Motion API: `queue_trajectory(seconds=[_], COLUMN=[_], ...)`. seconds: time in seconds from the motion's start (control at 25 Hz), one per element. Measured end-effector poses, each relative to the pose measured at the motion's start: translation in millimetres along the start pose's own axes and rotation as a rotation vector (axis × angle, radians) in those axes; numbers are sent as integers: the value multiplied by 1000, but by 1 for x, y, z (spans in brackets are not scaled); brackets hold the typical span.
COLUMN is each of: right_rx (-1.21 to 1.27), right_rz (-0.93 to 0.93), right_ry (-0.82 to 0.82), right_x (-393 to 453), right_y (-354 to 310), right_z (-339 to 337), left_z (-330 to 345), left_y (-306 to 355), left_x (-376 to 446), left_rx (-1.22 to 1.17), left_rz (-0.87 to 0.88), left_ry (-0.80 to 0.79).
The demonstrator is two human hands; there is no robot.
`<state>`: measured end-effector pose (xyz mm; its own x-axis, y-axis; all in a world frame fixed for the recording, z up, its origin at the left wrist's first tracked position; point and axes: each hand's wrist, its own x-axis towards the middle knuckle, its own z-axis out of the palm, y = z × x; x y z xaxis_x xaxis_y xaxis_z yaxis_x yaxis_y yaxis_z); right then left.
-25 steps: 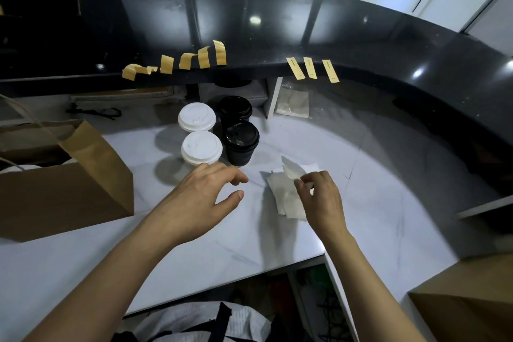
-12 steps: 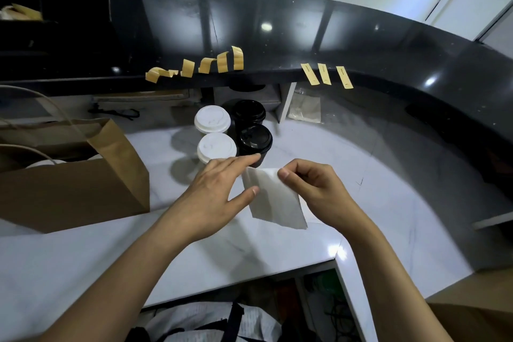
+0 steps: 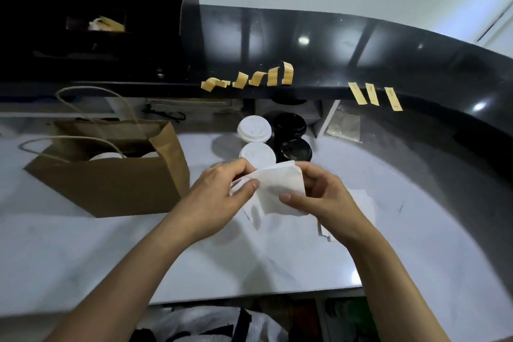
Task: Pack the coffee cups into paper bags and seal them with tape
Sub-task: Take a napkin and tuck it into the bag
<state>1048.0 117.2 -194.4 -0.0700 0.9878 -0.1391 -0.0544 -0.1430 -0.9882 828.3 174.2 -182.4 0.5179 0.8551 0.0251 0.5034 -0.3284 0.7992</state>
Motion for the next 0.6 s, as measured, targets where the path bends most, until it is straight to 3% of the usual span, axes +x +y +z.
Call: queue_trajectory(seconds=[0.4, 0.6], right_rx=[62, 78], right_rz=[66, 111], right_ry=[309, 439], right_x=[68, 105], right_y=[-21, -29], right_z=[55, 86], left_z=[-75, -123], left_y=[-18, -16], left_x=[-26, -44], left_rx=[43, 174], left_rz=[-31, 140], left_ry=[260, 455])
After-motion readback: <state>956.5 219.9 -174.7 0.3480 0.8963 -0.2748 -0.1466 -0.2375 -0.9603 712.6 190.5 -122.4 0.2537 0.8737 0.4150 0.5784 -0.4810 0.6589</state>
